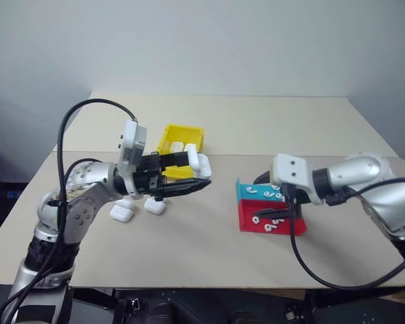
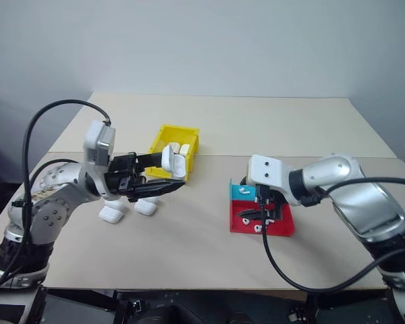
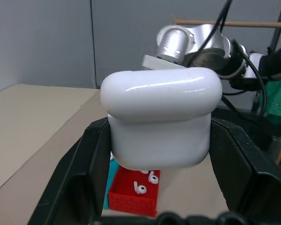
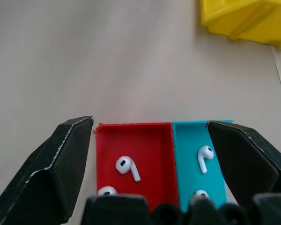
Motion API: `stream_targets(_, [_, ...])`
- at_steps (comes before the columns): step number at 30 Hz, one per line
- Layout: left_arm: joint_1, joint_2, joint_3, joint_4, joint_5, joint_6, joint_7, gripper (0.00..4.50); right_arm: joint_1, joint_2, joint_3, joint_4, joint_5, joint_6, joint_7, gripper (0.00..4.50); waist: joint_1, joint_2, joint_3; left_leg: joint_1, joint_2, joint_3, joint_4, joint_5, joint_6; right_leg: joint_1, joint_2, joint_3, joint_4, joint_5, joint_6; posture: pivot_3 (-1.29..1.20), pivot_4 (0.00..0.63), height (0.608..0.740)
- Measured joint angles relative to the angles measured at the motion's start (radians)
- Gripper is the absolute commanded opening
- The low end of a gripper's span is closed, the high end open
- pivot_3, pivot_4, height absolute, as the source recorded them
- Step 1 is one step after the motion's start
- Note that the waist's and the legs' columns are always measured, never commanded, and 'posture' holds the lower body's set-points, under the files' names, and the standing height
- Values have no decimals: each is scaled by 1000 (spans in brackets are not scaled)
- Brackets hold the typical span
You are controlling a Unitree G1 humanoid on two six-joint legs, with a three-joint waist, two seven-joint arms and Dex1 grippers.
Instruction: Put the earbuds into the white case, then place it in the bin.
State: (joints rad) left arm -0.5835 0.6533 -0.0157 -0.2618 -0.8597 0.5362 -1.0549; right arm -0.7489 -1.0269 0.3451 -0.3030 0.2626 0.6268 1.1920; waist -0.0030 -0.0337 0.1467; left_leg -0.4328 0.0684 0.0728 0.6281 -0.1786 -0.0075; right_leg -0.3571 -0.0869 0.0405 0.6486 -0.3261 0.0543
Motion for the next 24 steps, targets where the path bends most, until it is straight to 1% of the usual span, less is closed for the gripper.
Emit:
stream_targets(2, [0, -18, -1, -2, 2, -1, -6, 2803, -20, -1, 57, 21, -52, -26, 52, 3304, 1, 0, 0, -1, 0, 0, 1, 0, 0, 0, 0, 0, 0, 0, 0, 0, 150, 740])
stream_targets(5, [26, -25, 3, -27, 2, -1, -11, 2803, -34, 10, 131, 50, -124, -54, 103, 3304, 1, 0, 0, -2, 0, -1, 2, 0, 1, -1, 0, 0, 0, 0, 0, 0, 150, 740])
stream_targets(6, [57, -33, 11, -44, 2, -9, -14, 2803, -44, 20, 153, 72, -151, -68, 119, 3304, 1, 0, 0, -2, 0, -1, 2, 0, 1, -1, 0, 0, 1, 0, 0, 0, 150, 740])
stream_targets(9, [97, -52, 17, -62, -3, -13, -19, 2803, -56, 39, 163, 122, -200, -102, 137, 3304, 1, 0, 0, -2, 1, -1, 3, 0, 1, -1, 0, -1, 2, 0, 0, 0, 150, 740])
stream_targets(11, [100, -81, 27, -73, -7, -22, -18, 2803, -72, 62, 170, 155, -231, -124, 145, 3304, 1, 0, 0, -2, 1, -1, 4, 0, 1, -1, 0, -1, 3, 0, 0, 0, 150, 740])
stream_targets(16, [100, -192, 36, -84, -6, -58, 42, 2803, -85, 120, 201, 234, -293, -176, 182, 3304, 5, 0, 0, -2, 1, -2, 5, 0, 1, 0, 0, -1, 4, 0, 0, 0, 150, 740])
stream_targets(24, [115, -218, 24, -122, -3, -71, 37, 2803, -138, 180, 222, 321, -378, -212, 223, 3304, 2, 0, 0, -2, 1, -2, 6, 0, 0, -1, 0, -1, 7, 0, 0, 0, 150, 740])
